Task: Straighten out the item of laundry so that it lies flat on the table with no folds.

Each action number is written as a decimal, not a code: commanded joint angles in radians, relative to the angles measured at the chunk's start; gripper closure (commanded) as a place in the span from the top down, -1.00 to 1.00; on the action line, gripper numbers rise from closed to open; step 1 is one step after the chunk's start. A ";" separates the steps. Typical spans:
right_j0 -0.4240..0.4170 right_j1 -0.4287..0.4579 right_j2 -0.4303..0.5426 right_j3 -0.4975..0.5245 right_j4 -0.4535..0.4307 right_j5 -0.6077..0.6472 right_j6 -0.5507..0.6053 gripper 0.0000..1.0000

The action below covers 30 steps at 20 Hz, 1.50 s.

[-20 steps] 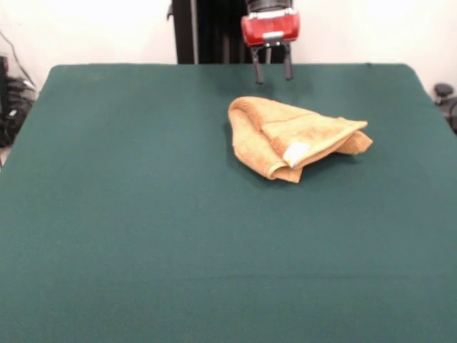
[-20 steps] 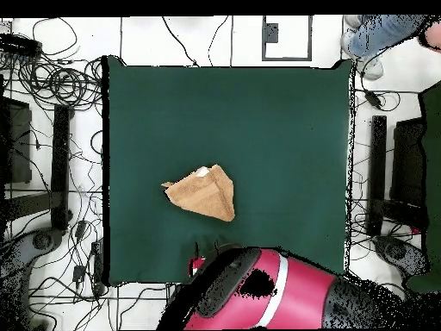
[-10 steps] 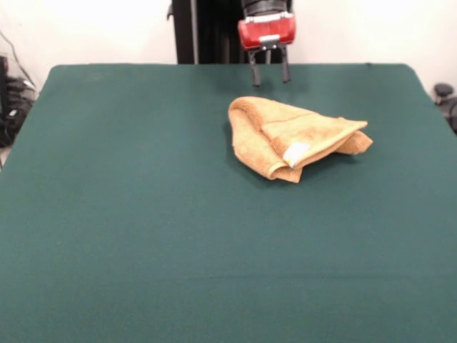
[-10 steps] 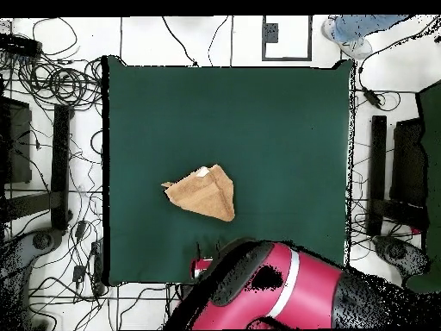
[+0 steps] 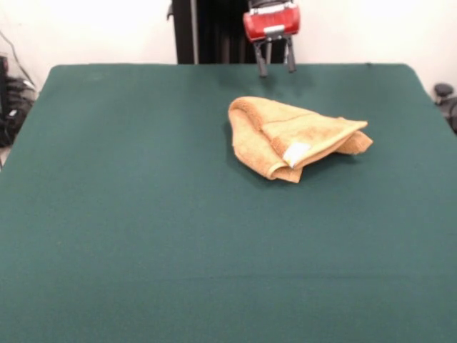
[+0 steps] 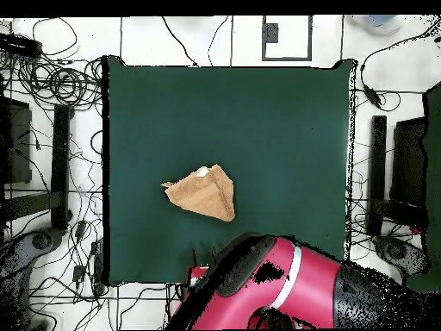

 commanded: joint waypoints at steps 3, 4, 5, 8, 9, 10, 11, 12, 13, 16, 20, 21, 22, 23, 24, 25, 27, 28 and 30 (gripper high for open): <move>-0.013 -0.032 0.063 -0.048 -0.005 -0.006 0.216 1.00; -0.011 -0.048 0.058 -0.043 -0.007 0.011 0.207 1.00; -0.005 -0.068 0.055 -0.039 -0.009 0.045 0.195 1.00; 0.010 -0.152 0.054 -0.043 -0.030 0.216 0.156 1.00; 0.004 -0.158 0.058 -0.046 -0.038 0.243 0.159 1.00; 0.002 -0.159 0.061 -0.053 -0.043 0.269 0.160 1.00; 0.002 -0.160 0.058 -0.056 -0.047 0.273 0.160 1.00; 0.008 -0.157 0.053 -0.062 -0.048 0.272 0.155 1.00; 0.009 -0.161 0.053 -0.061 -0.046 0.278 0.157 1.00; 0.022 -0.172 0.041 -0.047 -0.006 0.314 0.158 1.00; -0.018 -0.134 0.042 -0.031 0.037 0.329 0.223 1.00; -0.023 -0.123 0.035 -0.031 0.047 0.340 0.228 1.00; -0.031 -0.117 0.036 -0.034 0.045 0.370 0.229 1.00; -0.029 -0.116 0.037 -0.036 0.044 0.371 0.227 1.00; -0.012 -0.126 0.027 -0.034 0.054 0.354 0.214 1.00; 0.003 -0.126 0.024 -0.034 0.076 0.342 0.209 1.00; 0.035 -0.133 0.007 -0.033 0.106 0.328 0.189 1.00; 0.041 -0.137 0.005 -0.033 0.100 0.320 0.183 1.00; 0.043 -0.144 0.002 -0.026 0.088 0.327 0.179 1.00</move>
